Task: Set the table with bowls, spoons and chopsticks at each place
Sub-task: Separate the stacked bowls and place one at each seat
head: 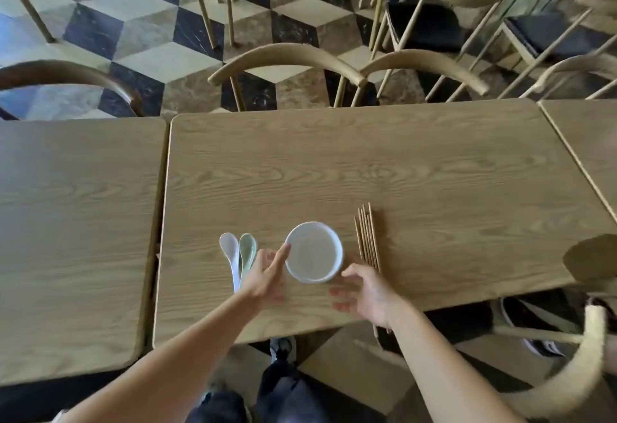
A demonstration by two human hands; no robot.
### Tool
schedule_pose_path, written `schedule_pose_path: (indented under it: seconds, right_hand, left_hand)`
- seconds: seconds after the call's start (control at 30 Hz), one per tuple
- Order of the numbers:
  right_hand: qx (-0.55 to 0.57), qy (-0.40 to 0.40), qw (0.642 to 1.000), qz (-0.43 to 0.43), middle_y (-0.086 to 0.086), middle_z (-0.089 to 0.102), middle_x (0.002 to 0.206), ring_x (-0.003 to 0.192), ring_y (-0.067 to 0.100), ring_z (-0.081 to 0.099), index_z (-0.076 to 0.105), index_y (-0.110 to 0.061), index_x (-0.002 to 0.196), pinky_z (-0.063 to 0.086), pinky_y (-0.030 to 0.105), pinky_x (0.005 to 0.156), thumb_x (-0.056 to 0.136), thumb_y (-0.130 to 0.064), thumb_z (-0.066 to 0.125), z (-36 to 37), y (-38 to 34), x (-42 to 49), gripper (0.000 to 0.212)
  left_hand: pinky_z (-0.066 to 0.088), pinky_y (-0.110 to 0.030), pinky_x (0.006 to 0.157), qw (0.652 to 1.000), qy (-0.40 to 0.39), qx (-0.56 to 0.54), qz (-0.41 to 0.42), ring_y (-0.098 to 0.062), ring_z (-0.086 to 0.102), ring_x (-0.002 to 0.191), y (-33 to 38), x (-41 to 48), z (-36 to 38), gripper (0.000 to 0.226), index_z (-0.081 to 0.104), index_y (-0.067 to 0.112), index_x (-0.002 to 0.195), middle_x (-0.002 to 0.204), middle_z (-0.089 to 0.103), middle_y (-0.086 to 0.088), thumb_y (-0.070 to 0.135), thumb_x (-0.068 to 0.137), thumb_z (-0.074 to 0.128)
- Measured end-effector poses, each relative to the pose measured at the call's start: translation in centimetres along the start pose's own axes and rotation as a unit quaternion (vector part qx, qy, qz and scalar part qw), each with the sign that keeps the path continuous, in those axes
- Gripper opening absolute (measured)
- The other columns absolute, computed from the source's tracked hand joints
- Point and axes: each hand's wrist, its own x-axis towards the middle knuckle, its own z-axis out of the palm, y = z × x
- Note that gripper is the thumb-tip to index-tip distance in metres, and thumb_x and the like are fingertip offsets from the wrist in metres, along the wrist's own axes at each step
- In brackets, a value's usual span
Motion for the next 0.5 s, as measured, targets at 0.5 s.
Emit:
schedule_pose_path:
  seconds: [0.5]
  right_hand:
    - [-0.017,0.052,0.998,-0.007,0.023,0.061,0.124,0.108,0.04,0.065,0.058,-0.025,0.127,0.059,0.047,0.072,0.062,-0.03,0.082,2.4,0.6,5.1,0.07]
  left_hand:
    - [0.061,-0.047,0.08,0.979,-0.074,-0.156,-0.111,-0.026,0.066,0.104,-0.2,3.9,2.8,0.046,0.052,0.051,0.115,0.121,0.059,0.0,0.054,0.071,0.066]
